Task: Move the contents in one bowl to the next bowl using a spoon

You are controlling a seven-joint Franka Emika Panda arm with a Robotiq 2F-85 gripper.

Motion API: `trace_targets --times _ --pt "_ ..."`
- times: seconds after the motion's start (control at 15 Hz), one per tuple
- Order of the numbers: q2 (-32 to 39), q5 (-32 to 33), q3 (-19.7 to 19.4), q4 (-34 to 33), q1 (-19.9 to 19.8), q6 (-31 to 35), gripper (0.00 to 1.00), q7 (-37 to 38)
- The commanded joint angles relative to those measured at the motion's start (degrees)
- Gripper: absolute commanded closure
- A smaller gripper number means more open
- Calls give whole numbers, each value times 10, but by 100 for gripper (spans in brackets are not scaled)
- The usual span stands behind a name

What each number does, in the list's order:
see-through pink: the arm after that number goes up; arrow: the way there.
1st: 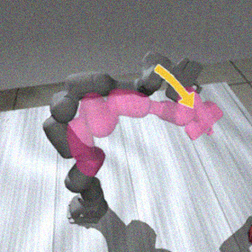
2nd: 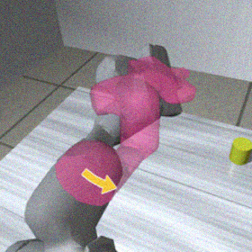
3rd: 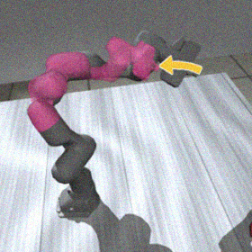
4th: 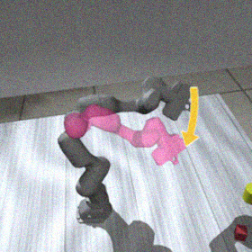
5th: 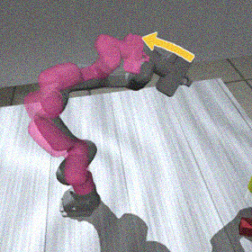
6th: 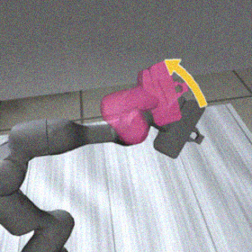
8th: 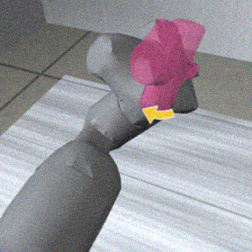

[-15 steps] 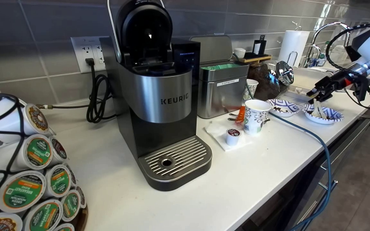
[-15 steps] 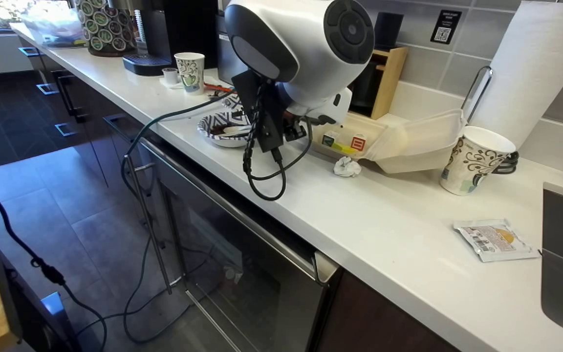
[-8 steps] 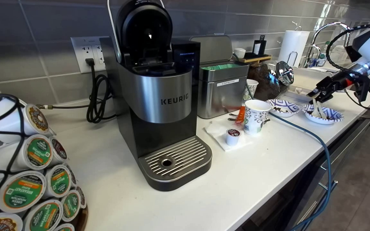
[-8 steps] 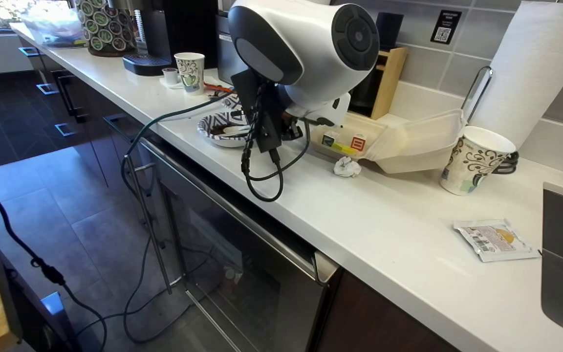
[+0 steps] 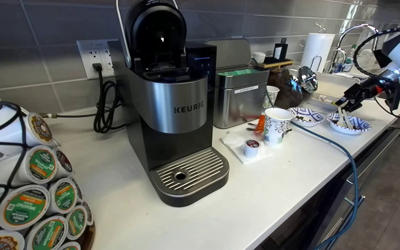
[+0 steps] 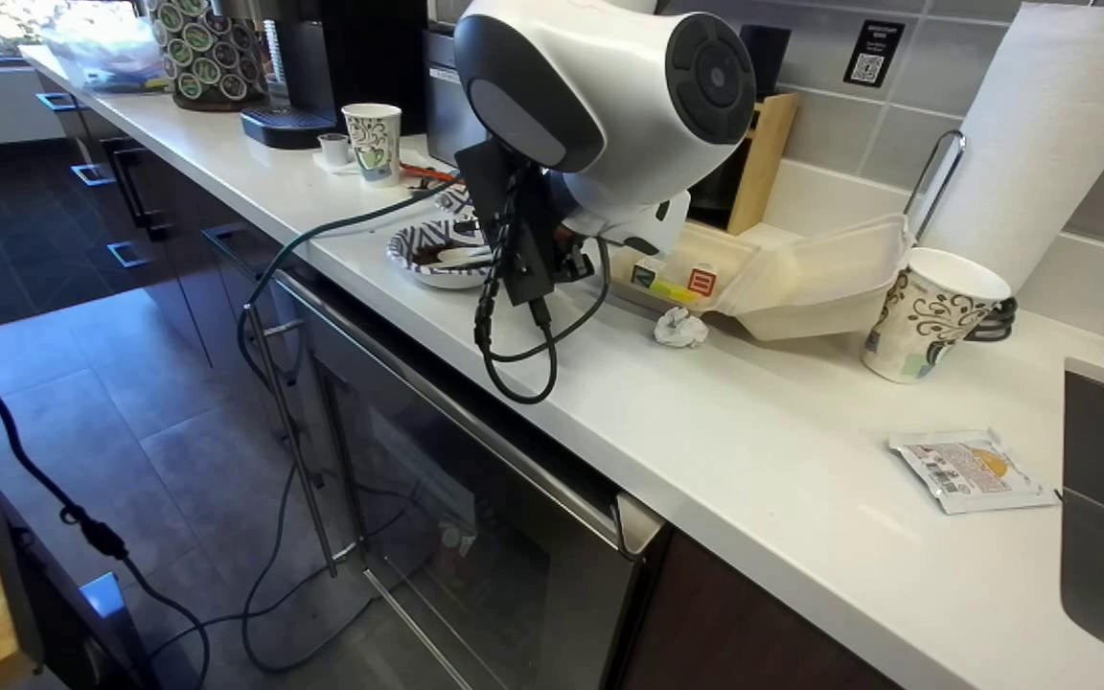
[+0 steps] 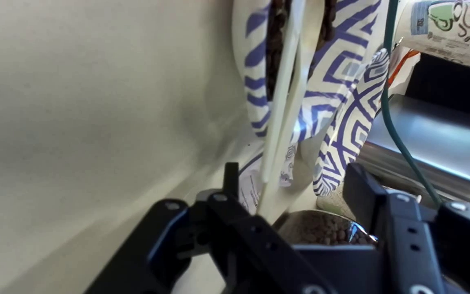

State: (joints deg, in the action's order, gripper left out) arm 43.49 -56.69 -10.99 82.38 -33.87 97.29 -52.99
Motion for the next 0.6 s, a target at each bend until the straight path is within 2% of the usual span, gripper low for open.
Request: trace_targets --times 0.0,0.27,0.4,0.47,0.53 --pt "12 6 9 -18 -9 -10 59 2" --pt "12 5 11 -19 -8 -7 81 0" --pt "12 4 12 -21 -9 -6 98 0" --pt "13 5 12 -23 -8 -6 96 1" --pt "13 5 12 -24 -8 -6 67 2"
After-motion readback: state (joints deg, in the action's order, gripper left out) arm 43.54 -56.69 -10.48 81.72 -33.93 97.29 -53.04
